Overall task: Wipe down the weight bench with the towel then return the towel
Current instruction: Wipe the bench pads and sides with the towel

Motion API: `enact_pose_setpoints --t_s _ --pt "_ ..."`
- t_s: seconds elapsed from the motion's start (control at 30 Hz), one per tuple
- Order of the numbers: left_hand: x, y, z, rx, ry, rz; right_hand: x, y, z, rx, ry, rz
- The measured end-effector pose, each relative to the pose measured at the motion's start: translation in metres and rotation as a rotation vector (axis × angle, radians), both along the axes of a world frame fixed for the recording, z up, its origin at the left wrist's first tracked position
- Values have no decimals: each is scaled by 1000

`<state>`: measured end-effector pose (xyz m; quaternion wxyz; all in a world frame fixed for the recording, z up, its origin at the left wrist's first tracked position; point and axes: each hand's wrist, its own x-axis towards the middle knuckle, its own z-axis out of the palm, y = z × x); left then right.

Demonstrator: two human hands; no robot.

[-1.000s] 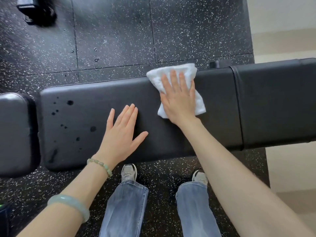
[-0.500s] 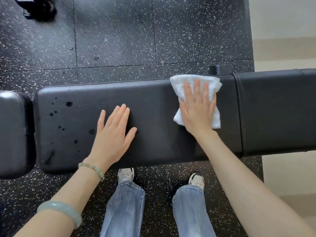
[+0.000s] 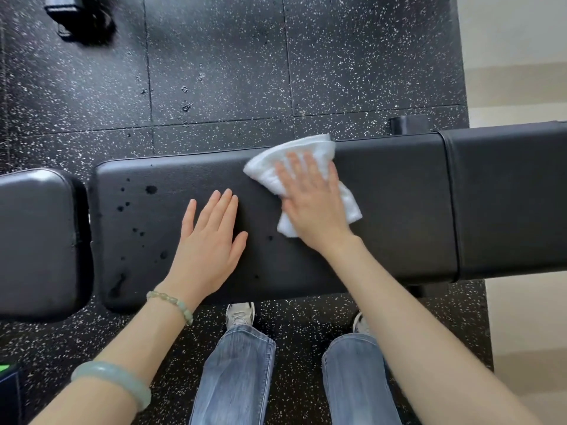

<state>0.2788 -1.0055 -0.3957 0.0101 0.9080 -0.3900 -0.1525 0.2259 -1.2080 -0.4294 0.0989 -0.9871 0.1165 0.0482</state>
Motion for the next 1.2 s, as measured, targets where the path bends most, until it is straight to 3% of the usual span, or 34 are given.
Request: enact_pose_setpoints --t_s 0.13,0.27,0.47,0.57,0.77,0.9,1.1,1.2 --pt "-6 8 1 -8 11 -13 -42 -53 -4 -16 53 -264" --pt "-18 20 -1 17 30 -30 -36 -14 -5 -15 -16 -394" --pt "-27 37 4 23 24 21 -51 96 3 54 11 -94" --pt "-36 45 6 9 19 22 -71 87 1 25 35 7" --pt "-46 55 3 27 34 13 -112 11 -5 19 -4 -295" --pt "-49 59 1 20 19 11 -99 46 -2 59 -9 -502" --pt "-60 68 0 -16 -23 1 -85 144 7 109 33 -279" --pt "-60 71 0 -33 -47 16 -97 125 2 49 39 -107"
